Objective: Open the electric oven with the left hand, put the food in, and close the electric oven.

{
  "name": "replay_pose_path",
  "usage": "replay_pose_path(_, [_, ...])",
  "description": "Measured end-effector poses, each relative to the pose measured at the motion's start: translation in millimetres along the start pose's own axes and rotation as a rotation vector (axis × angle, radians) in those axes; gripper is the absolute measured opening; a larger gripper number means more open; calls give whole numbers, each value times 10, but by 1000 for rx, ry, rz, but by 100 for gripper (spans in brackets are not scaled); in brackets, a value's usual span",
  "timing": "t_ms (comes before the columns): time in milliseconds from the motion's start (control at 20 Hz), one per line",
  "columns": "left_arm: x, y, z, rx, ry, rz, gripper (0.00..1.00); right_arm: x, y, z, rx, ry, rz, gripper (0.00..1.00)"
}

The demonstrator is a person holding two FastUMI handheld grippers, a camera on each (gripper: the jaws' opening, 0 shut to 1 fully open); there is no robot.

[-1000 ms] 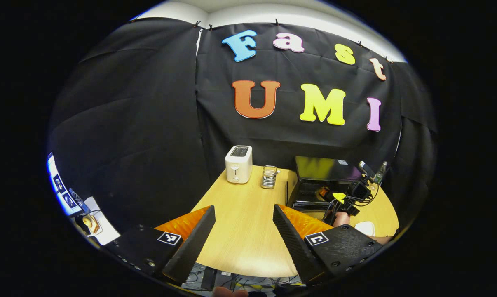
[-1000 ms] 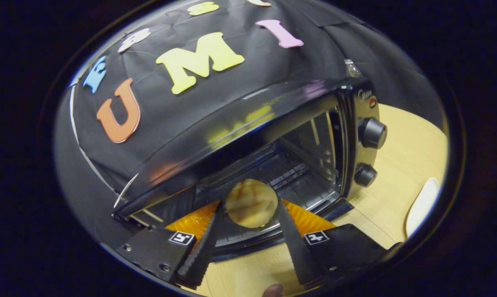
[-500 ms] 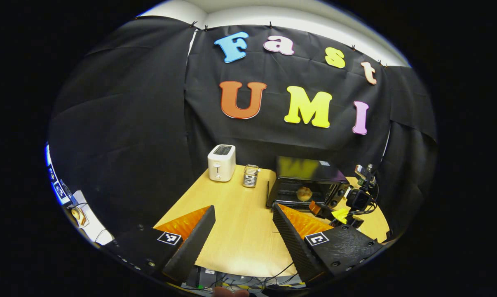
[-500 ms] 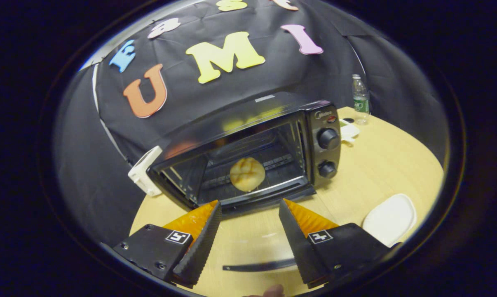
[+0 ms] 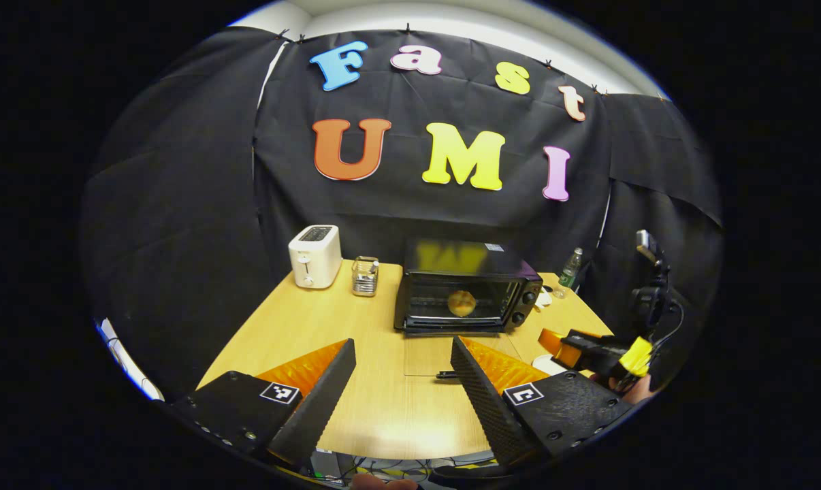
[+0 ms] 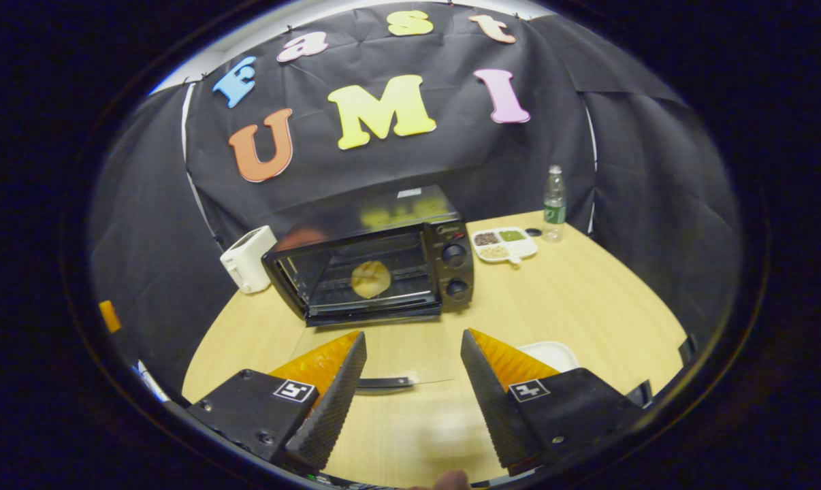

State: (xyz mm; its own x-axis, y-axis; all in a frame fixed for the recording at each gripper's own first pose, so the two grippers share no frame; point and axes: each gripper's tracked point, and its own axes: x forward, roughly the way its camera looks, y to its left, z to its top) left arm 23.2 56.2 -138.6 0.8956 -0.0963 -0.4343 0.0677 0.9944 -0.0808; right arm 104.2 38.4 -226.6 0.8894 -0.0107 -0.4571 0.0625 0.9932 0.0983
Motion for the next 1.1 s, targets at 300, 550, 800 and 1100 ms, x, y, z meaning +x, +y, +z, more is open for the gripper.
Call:
replay_pose_path(300, [366,-393,-628,-52,120,-89,94,-459,-351,147,-2,-2,-68,89])
replay_pose_path(550, [745,-708,-1280,-50,235,-117,94,-664,-640,239,-47,0,-120,89])
replay_pose_path(800, [1139,-1044,-1752,-28,321,-139,95,-822,-889,367,-71,-14,-160,89])
replay_pose_path(1100, [1534,-1207,-2127,-18,414,-110,95,-907,-1288,308,-51,13,-226,89])
